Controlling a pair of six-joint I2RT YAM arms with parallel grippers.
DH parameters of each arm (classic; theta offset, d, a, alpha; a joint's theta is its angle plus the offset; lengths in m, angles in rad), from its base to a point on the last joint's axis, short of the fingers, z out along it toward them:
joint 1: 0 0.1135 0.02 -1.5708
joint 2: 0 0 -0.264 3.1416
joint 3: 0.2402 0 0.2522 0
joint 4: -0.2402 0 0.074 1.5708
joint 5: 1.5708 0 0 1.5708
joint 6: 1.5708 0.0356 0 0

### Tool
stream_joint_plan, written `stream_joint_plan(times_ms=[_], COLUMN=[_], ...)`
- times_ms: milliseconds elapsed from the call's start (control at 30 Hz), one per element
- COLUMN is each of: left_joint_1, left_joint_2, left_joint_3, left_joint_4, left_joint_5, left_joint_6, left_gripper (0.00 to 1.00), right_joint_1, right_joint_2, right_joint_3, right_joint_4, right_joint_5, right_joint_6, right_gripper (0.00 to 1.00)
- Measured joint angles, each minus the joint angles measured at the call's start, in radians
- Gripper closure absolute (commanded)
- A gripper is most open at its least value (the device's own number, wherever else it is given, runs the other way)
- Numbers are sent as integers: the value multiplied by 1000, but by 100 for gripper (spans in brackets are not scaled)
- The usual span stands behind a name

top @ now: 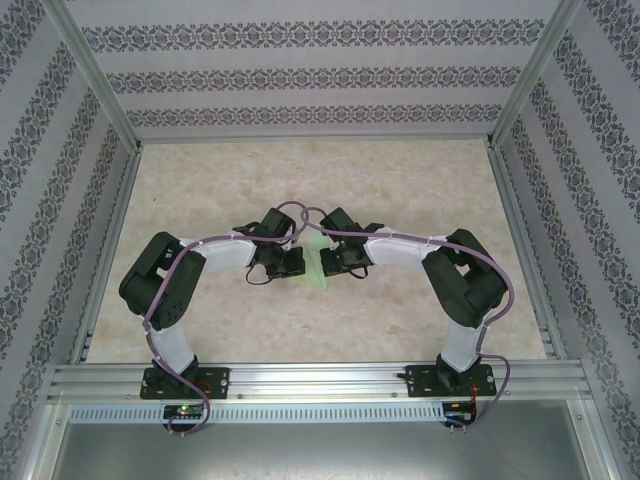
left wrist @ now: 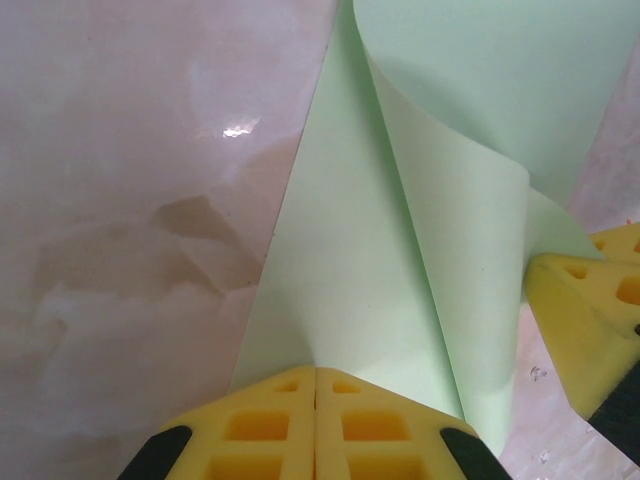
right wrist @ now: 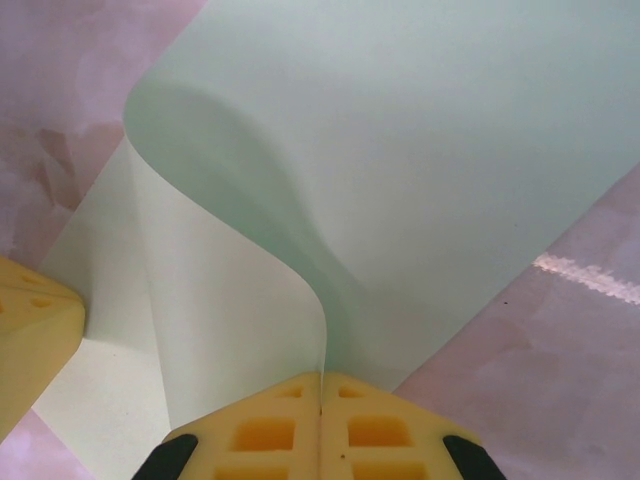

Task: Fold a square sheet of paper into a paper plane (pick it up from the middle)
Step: Fold the triangle a second time at the center of the table.

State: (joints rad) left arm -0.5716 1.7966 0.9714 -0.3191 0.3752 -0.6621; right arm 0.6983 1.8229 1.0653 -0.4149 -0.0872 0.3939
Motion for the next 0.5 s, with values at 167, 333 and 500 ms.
stream_joint_plan(times_ms=[167,333,500], left_joint_1=[0,0,0], left_joint_2=[1,1,0], left_joint_3=[1,2,2], left_joint_4=[-1,-2,-3], left_joint_5=[0,0,-5], left_joint_6=[0,0,-2], left_gripper=[92,92,90], right_joint_1=[0,0,0], right_joint_2=[10,13,13], right_joint_3=[0,0,-2], right_joint_4=[5,8,16], right_joint_5=[0,0,0], right_joint_6=[0,0,0], right_gripper=[96,96,96])
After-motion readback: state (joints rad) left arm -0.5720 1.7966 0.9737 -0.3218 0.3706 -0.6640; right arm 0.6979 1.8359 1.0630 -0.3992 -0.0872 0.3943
